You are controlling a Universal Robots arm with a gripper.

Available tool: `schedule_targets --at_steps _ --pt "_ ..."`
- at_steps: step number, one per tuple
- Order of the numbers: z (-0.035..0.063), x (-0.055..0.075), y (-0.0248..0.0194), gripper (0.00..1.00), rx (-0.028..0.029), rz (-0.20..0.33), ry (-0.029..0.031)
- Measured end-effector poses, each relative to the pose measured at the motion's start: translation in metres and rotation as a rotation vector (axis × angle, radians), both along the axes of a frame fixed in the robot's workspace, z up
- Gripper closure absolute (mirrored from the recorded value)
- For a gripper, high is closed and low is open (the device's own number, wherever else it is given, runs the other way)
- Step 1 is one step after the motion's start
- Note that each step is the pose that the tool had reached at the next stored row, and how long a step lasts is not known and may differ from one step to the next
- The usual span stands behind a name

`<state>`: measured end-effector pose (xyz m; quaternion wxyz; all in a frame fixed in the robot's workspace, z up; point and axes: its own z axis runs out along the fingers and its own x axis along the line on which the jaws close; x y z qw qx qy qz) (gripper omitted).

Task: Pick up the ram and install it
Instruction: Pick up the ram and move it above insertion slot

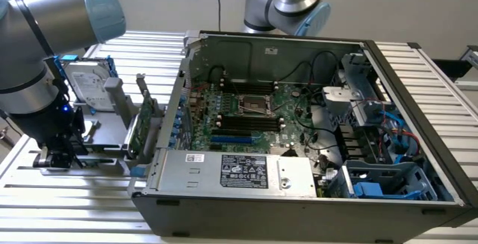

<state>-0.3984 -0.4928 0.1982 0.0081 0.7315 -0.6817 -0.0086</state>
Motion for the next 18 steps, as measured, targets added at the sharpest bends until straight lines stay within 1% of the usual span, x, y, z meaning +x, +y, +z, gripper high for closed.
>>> schedule_targets --at_steps 8,12,13,14,16,17,18 --pt "0.0 0.0 0.0 0.62 0.0 -0.036 0.0" --pt "0.0 0.0 0.0 0.62 0.0 -0.043 0.0" --pt "0.0 0.0 0.0 0.64 0.0 -0.044 0.0" --pt "0.0 0.0 0.0 0.7 0.0 -0.045 0.0" --pt "0.0 0.0 0.0 0.7 0.0 -0.047 0.0" --pt "0.0 0.0 0.0 0.77 0.0 -0.048 0.0" --pt "0.0 0.0 0.0 0.77 0.0 -0.05 0.0"
